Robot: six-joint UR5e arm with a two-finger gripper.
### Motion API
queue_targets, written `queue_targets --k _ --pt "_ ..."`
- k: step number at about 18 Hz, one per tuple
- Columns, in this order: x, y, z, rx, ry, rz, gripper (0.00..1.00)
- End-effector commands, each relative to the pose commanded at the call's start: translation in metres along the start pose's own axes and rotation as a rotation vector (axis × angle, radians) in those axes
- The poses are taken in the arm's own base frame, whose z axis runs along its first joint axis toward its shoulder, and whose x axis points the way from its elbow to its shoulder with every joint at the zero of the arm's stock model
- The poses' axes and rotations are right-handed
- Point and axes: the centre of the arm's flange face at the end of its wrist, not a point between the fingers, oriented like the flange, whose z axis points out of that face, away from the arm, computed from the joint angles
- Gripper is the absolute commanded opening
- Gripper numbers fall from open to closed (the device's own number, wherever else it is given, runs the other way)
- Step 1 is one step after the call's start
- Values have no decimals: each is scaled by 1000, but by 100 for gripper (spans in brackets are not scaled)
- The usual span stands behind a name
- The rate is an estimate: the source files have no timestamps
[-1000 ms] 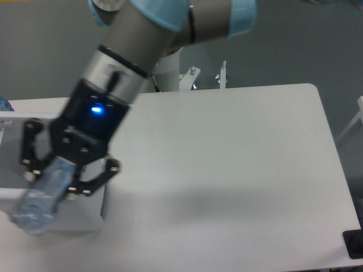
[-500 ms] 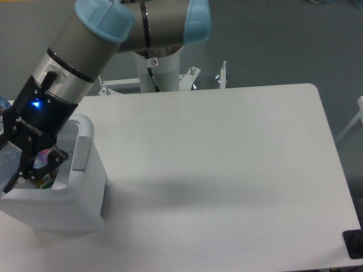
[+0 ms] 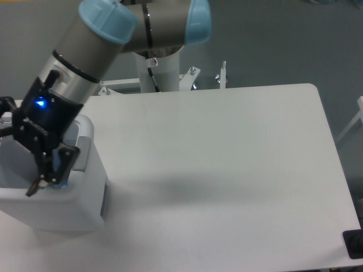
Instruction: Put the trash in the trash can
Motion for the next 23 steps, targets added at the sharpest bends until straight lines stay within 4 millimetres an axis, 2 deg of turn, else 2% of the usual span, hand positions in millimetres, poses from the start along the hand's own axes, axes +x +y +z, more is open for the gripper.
queue_targets --k 2,5,7,10,12,15,18,20,23 --pt "-40 9 -16 5 -48 -34 100" --pt "-108 39 -41 -3 -122 -64 100" --pt "-152 63 -54 -17 -162 -78 100" --pt "-205 102 -65 -68 -237 -105 100" --pt "-237 132 -78 -133 -302 -61 100" --pt "-264 176 -88 -212 -335 -37 100" --pt "-274 200 -91 -336 -395 -8 100" --pt "-281 219 -95 -490 -468 62 100" --pt "-284 237 -96 -656 -493 149 100"
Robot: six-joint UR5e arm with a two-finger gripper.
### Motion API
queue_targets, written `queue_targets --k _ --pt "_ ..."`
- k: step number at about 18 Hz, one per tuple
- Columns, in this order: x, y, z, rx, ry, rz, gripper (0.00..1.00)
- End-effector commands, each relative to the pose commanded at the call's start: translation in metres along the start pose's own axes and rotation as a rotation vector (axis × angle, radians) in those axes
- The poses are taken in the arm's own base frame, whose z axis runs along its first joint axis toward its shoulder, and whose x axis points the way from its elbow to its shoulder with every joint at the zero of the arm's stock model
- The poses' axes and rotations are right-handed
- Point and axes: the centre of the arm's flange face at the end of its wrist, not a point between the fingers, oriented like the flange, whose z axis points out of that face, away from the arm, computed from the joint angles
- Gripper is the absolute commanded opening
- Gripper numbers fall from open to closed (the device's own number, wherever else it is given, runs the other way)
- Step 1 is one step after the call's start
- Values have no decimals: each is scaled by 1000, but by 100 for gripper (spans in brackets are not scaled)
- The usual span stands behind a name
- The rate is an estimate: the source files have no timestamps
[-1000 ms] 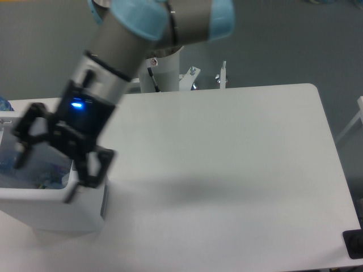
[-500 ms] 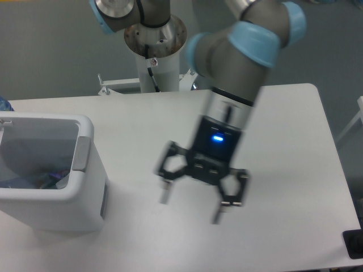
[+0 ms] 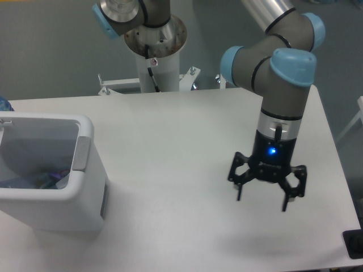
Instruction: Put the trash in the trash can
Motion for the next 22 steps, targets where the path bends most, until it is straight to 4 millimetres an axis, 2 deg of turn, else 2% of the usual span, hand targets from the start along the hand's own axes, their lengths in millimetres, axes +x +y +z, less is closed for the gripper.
queue_targets --k 5,8,11,17,22 --pt "17 21 12 -161 70 200 100" --pt "30 34 20 -192 98 319 100" --pt "31 34 25 -193 101 316 100" --pt "26 31 21 -187 92 313 100" --pt "31 30 23 -192 97 316 100"
